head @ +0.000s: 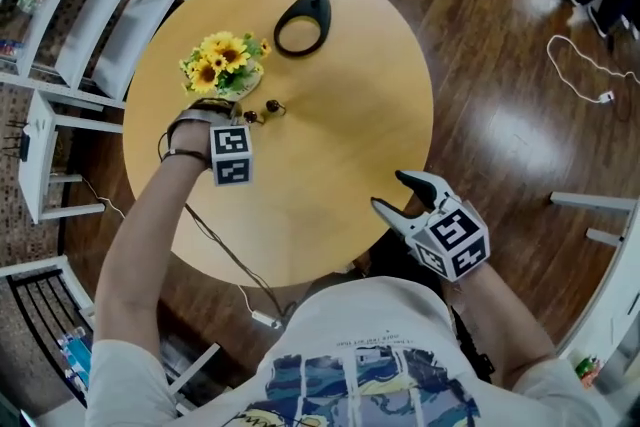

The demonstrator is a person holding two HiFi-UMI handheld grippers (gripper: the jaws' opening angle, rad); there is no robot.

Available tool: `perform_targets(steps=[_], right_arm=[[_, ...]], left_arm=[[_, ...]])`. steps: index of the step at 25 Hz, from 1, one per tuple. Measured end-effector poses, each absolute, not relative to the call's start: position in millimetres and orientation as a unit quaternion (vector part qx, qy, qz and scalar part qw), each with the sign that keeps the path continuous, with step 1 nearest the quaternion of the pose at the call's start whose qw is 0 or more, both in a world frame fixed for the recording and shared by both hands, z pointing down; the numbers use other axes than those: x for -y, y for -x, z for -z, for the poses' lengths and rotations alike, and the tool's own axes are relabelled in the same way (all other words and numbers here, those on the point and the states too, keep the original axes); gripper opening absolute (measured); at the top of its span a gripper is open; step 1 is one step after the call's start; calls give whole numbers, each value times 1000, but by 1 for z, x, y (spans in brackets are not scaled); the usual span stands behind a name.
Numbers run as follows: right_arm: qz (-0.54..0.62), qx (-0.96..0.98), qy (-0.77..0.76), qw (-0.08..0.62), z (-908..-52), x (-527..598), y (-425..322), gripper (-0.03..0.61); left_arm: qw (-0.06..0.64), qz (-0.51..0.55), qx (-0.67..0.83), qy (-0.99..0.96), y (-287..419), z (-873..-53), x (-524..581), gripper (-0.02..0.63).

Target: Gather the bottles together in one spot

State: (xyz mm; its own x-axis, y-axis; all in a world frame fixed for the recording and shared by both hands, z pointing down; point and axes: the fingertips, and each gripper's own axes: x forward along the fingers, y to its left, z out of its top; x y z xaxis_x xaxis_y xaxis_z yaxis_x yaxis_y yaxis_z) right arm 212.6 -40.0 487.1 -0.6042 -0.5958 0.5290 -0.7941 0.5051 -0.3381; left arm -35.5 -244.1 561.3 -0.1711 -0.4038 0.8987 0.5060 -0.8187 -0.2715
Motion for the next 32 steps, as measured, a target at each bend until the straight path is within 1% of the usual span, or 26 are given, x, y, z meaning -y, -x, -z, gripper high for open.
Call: perform_targets(steps=[1, 4, 6, 8, 11, 16, 18, 20, 23, 28, 32], right_arm=[[-278, 852, -407, 178, -484, 42, -209, 275], [-266, 856, -403, 186, -473, 42, -191, 275], [-257, 859, -398, 193, -466, 43, -182, 275], [-245, 864, -390, 201, -459, 44, -172, 275], [-234, 869, -382, 211, -450, 37, -152, 275], [-212, 872, -382, 222, -435, 16, -114, 275], [-205, 872, -384, 224, -432, 4, -99, 275], [-201, 872, -384, 228, -432, -9, -86, 275], [-194, 874, -378, 237, -435, -31, -66, 275], [-188, 874, -375, 243, -434, -65, -40, 275], [-182, 873, -376, 250, -430, -84, -28, 275]], left_arm=[[295, 758, 34, 580, 39, -555, 239, 130], [269, 735, -8, 622, 52, -532, 220, 130], [222, 705, -59, 671, 59, -516, 202, 134], [153, 652, -125, 732, 62, -496, 181, 138], [41, 532, -232, 813, 68, -461, 145, 138], [-167, 250, -405, 863, 104, -409, 71, 151], [-217, 176, -443, 852, 124, -404, 34, 155], [-236, 139, -472, 838, 142, -404, -2, 155], [-239, 114, -510, 818, 171, -406, -48, 155], [-251, 111, -538, 797, 210, -414, -102, 156], [-260, 115, -539, 792, 220, -421, -131, 156]])
